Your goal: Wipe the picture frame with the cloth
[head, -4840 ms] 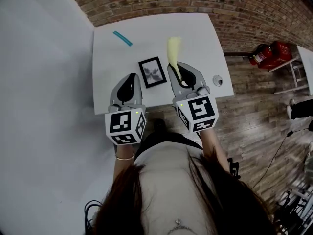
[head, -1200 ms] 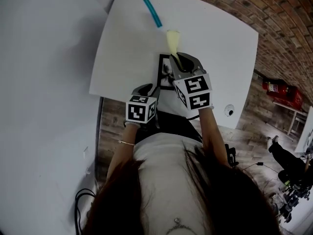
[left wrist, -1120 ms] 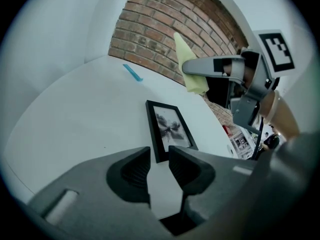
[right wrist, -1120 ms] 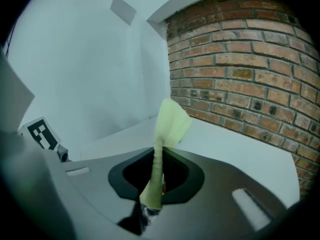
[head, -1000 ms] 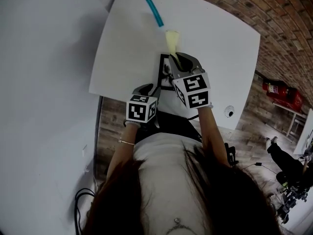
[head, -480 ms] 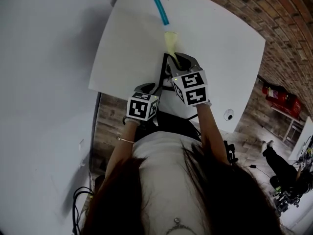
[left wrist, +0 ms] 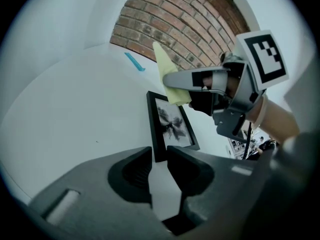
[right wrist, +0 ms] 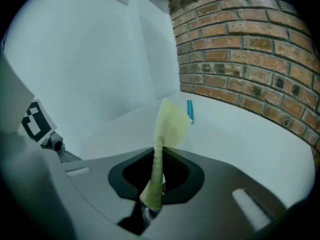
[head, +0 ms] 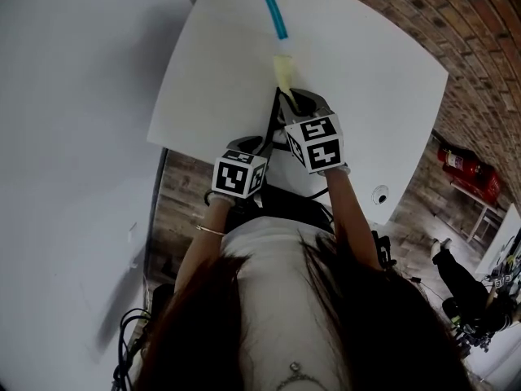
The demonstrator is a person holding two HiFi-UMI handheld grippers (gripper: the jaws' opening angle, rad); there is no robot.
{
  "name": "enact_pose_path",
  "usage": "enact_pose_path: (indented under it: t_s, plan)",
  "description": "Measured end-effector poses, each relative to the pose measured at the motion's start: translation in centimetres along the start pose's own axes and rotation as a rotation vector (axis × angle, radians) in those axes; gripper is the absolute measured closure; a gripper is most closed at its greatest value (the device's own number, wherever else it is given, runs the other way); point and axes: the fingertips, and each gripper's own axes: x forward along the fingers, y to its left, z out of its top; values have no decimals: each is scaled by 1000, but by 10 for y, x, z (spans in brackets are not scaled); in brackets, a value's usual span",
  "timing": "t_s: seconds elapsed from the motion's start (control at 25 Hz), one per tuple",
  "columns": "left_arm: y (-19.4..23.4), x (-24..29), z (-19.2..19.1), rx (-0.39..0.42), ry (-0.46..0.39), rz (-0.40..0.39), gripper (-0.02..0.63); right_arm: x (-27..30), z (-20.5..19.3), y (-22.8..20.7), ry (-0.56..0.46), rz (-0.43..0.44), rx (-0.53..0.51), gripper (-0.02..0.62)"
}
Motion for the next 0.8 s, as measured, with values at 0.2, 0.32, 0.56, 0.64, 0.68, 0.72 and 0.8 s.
enact_pose_path:
  t_s: [0.2,0.32,0.56,0.64,0.68,0.72,0.8]
  plan:
    - [-1,1,-1,-13,-1,4,515,7,-3,2,16,20,3,561]
    - [0,1,-1,-24,-4,5,515,12,-3,3,21,33,9,561]
    - [0,3,-1,-51,-6,3,515,22,-10,3,53,57,16,561]
    - [0,3,-1,-57,-4,1,515,25,-11,4,57,64,16,561]
    - [0,3,-1,-59,-3,-1,515,26,-11,5,60,67,16,561]
    - [1,3,-2,-61,-1,-2,515,27,-11,6,62,69,16,561]
    - [1,2,-3,-63,1,-3,515,29,-12,9,66,74,16,561]
